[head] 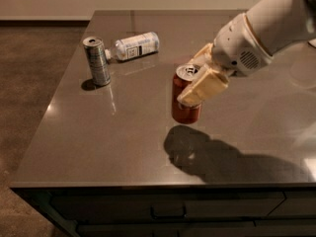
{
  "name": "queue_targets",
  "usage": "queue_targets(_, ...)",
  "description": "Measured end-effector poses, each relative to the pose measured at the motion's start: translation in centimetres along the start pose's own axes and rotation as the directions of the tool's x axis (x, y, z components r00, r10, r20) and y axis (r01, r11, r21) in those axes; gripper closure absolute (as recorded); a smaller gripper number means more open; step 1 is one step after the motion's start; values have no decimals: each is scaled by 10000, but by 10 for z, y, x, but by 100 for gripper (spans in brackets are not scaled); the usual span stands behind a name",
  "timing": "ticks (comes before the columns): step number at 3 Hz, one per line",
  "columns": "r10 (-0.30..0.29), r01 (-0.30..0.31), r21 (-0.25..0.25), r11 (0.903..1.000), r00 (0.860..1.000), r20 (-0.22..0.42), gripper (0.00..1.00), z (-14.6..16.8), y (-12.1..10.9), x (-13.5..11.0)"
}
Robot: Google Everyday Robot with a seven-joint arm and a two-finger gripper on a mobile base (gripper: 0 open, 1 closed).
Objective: Pick coke can
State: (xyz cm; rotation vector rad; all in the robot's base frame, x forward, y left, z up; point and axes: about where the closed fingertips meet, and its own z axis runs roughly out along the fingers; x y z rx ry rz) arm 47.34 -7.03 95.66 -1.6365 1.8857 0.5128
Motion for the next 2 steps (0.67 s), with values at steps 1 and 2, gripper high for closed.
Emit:
queue_targets(1, -117, 118, 114, 9999, 9999, -50, 100, -42, -24, -22)
queue_targets(2, -149, 150, 140, 9998, 9999, -45, 100, -45, -24, -24)
